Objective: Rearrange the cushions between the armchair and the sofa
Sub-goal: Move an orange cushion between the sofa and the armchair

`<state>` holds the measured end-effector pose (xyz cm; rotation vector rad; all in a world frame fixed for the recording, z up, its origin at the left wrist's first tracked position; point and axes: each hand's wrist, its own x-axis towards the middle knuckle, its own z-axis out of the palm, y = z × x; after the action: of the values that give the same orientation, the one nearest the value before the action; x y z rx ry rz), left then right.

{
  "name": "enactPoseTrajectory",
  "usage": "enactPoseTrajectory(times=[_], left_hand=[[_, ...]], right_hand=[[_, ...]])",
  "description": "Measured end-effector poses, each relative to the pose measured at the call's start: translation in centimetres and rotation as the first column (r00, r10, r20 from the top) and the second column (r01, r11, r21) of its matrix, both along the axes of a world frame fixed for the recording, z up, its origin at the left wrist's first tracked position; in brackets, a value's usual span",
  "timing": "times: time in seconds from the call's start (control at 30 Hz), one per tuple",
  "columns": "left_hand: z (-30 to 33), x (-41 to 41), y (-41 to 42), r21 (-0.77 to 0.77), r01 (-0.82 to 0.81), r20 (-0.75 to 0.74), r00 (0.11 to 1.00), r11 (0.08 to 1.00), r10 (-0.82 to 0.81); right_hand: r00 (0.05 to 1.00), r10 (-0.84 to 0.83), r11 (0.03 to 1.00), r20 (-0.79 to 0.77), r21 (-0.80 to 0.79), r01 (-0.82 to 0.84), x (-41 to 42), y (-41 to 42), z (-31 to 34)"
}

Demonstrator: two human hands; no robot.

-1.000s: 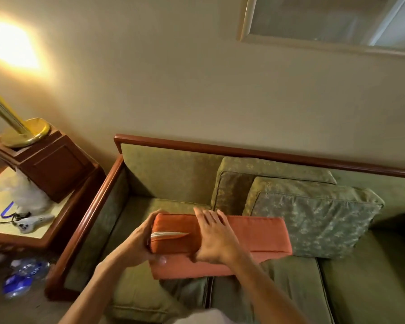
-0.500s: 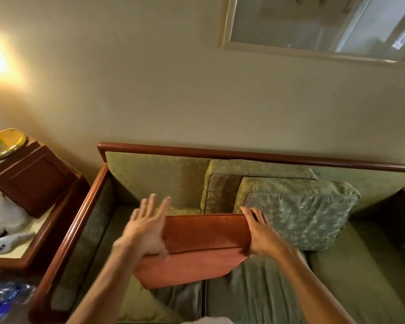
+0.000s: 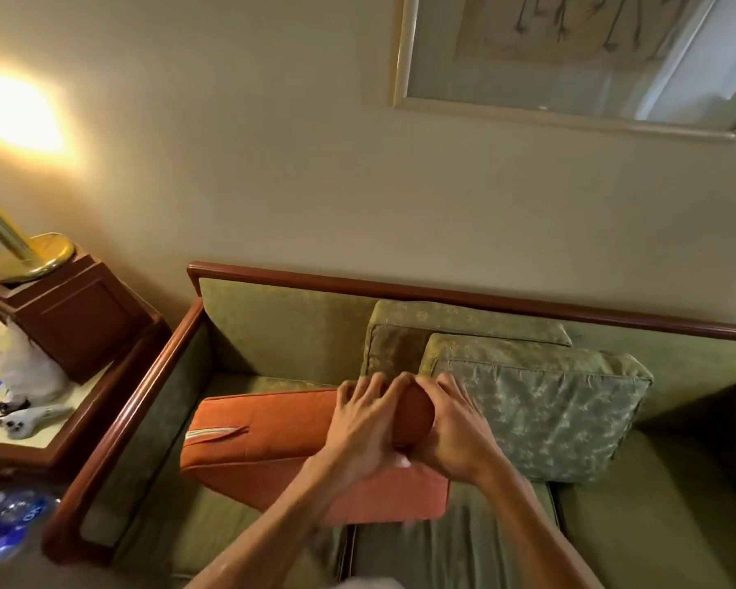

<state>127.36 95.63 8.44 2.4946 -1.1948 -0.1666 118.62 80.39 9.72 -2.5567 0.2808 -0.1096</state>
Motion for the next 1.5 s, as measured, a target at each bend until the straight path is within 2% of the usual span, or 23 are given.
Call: enactPoseTrajectory(times=[0.07,0.13,0.27,0.33,0.43,0.53,0.6,0.7,0.77,0.83,0.9,0.97,1.03,1.13,1.27,1.37,1.5], left_hand=[[1.1,2.7,3.8,-0.095,-0.029,-0.065,0.998,0.995,0.023],[0.6,4.9,7.8,-0.160,-0.080,-0.187,0.981,0.984,0.050],[-4.2,6.6,14.6,-0.202,-0.229,-0.412,0.902,0.952,0.130],[-6.6,8.0,18.3,-0.133,-0.292,-0.480,0.855,0.947,0.196],[-8.1,10.6,23.3,0.055,-0.361,-0.533,0.777,0.931,0.333],[-9.5,12.1,27.1,0.289,-0.424,-0.539,0.669,0.858,0.512],[-10.5,12.2,29.0,0.361,-0.428,-0.515,0.649,0.829,0.560],[-11.3,12.2,30.1,0.434,-0.385,-0.453,0.688,0.815,0.567],[-10.9,11.9,28.3,0.575,-0.337,-0.232,0.807,0.745,0.544],[-10.7,11.0,24.5,0.614,-0.246,-0.099,0.919,0.750,0.382],[-11.6,9.1,19.7,0.590,-0.100,-0.112,0.973,0.801,0.204],[-12.5,6.9,15.2,0.593,-0.052,-0.121,0.981,0.804,0.153],[-12.9,5.5,12.9,0.592,-0.110,-0.087,0.976,0.798,0.199],[-13.2,5.6,12.9,0.541,-0.204,-0.053,0.960,0.816,0.275],[-13.1,6.2,13.3,0.504,-0.205,-0.055,0.962,0.839,0.268],[-12.6,6.2,12.5,0.515,-0.192,-0.058,0.965,0.836,0.257],[-12.3,5.6,12.2,0.520,-0.200,-0.086,0.955,0.831,0.283]], right_hand=[[0.995,0.067,0.997,0.069,-0.051,-0.063,2.3,2.9,2.6],[0.989,0.125,0.992,0.080,-0.016,-0.124,4.6,6.4,2.8],[0.969,0.201,0.978,-0.144,-0.019,-0.206,7.8,11.6,-3.5],[0.945,0.181,0.977,-0.273,-0.059,-0.204,8.6,11.9,-6.7],[0.894,0.112,0.979,-0.434,-0.107,-0.174,8.5,9.9,-9.4],[0.848,0.057,0.977,-0.527,-0.144,-0.155,7.9,8.2,-11.5],[0.828,0.046,0.969,-0.560,-0.178,-0.174,7.5,8.0,-12.3],[0.798,-0.002,0.947,-0.603,-0.258,-0.192,7.6,9.4,-13.1],[0.775,-0.048,0.942,-0.630,-0.288,-0.175,7.5,10.1,-13.2],[0.755,-0.059,0.944,-0.653,-0.283,-0.171,7.5,10.6,-12.9],[0.748,-0.028,0.945,-0.663,-0.261,-0.196,7.7,11.6,-12.6],[0.753,0.038,0.933,-0.656,-0.247,-0.262,8.0,13.3,-13.0],[0.784,0.072,0.922,-0.617,-0.258,-0.288,7.9,15.0,-13.8],[0.860,0.086,0.923,-0.502,-0.285,-0.259,8.1,15.3,-15.0],[0.907,0.177,0.915,-0.381,-0.275,-0.294,9.3,14.0,-15.9],[0.891,0.277,0.889,-0.361,-0.256,-0.380,10.1,12.3,-16.7],[0.832,0.372,0.831,-0.412,-0.252,-0.496,10.5,11.5,-16.8]])
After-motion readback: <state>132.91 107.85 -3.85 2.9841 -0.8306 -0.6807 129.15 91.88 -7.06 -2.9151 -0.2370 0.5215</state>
